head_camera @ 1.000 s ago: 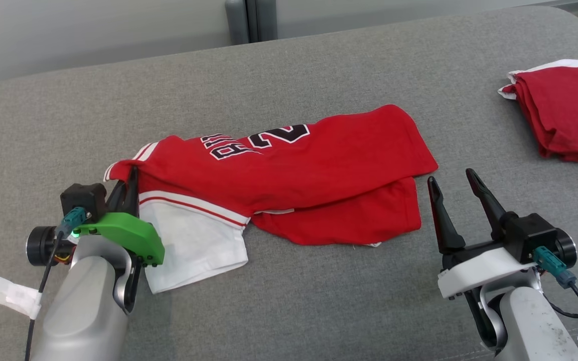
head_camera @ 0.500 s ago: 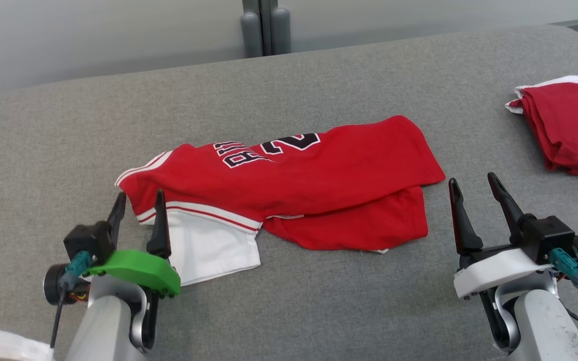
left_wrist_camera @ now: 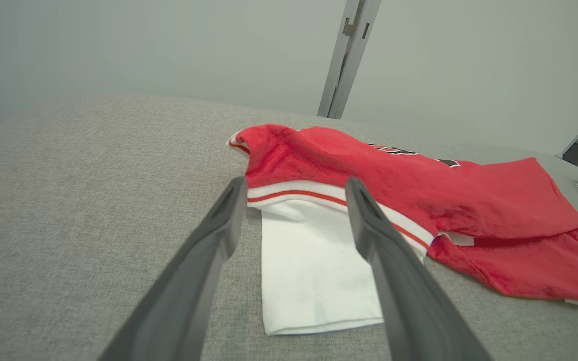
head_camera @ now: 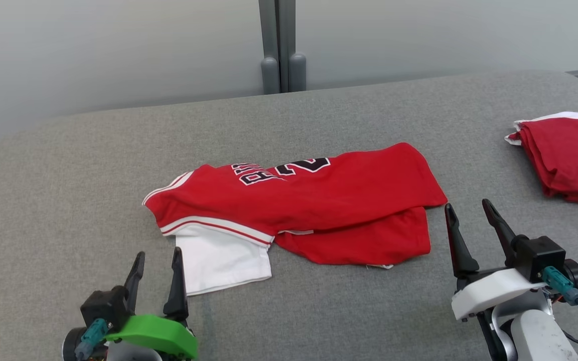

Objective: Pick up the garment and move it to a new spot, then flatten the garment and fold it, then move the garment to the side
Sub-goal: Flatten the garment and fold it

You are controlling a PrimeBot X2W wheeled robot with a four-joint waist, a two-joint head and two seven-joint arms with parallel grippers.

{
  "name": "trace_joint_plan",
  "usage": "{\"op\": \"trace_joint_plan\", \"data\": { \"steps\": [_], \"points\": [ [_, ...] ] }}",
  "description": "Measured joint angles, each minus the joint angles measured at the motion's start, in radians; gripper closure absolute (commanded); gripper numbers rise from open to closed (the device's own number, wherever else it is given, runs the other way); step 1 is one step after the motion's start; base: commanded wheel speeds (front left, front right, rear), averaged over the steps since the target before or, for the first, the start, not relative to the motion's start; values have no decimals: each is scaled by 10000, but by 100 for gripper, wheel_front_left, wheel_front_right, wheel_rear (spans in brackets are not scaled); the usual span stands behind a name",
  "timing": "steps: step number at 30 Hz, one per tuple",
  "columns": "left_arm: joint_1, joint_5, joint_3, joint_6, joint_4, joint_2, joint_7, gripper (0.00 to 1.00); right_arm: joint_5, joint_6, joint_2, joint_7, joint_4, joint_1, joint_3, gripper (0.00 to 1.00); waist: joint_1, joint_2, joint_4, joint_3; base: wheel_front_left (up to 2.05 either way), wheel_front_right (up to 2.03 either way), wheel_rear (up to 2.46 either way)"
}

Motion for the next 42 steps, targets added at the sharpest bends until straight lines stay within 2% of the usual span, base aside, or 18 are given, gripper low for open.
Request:
{"op": "trace_joint_plan", "data": {
  "steps": [11, 23, 28, 42],
  "points": [
    [583, -297, -454, 314, -454, -23, 0, 0, 213, 0, 0, -2, 111, 355, 274, 0, 0, 0, -30, -413, 0, 0, 0],
    [788, -410, -453, 497, -612, -25, 0, 0, 282, 0, 0, -2, 190, 366, 278, 0, 0, 0, 8, -464, 0, 0, 0],
    [802, -456, -529, 579, -111, -25, 128, 0, 288, 0, 2, -2, 211, 362, 334, 0, 0, 0, -2, -442, 0, 0, 0],
    [-314, -1333, -380, 681, 2332, -31, 1549, 0, 357, 0, 2, -2, 477, 274, 487, 0, 0, 0, -404, -272, 0, 0, 0]
  ]
}}
